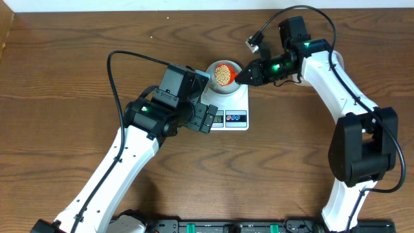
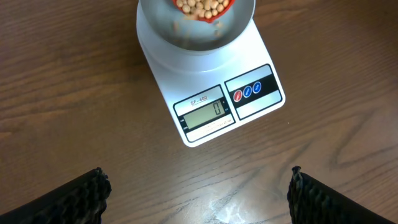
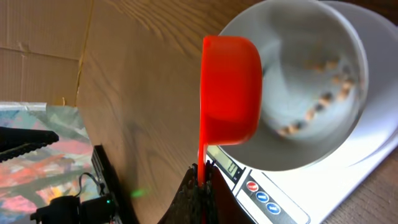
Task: Scoop item into bowl and weigh 50g on scale
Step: 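Tilt the red scoop over the grey bowl to pour soybeans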
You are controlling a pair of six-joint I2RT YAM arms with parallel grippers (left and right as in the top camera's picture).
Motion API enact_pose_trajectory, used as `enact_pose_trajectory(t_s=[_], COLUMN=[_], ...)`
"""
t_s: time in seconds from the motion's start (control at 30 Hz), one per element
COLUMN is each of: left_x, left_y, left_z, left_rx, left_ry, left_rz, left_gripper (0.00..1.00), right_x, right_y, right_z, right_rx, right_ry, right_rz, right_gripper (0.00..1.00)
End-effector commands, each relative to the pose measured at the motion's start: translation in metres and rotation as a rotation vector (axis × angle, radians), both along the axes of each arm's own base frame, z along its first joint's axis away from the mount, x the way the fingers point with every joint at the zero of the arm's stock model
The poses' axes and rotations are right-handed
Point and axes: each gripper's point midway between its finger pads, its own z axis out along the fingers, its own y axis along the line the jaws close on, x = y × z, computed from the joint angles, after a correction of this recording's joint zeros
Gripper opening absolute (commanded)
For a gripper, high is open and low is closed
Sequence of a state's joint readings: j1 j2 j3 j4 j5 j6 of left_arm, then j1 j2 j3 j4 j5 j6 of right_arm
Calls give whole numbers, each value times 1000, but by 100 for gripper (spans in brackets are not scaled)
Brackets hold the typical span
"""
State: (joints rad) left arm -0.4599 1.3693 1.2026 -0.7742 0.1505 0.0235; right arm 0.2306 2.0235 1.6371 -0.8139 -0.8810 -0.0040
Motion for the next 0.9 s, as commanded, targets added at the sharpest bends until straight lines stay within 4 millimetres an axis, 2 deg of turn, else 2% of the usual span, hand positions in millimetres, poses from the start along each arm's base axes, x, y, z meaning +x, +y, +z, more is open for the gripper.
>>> enact_pose_trajectory(t_s=[0.0,0.87], left_x=[0,0], left_y=[3,3], left_z=[-4,-4], left_rx=[12,12], left_ry=[5,5], left_rz=[9,9], left_gripper=[93,93], right_x=[5,11], right_y=[4,-2], right_z=[29,21], right_rx=[25,-33], right_ry=[-76,-101], right_rz=[6,-17], right_gripper=[1,1])
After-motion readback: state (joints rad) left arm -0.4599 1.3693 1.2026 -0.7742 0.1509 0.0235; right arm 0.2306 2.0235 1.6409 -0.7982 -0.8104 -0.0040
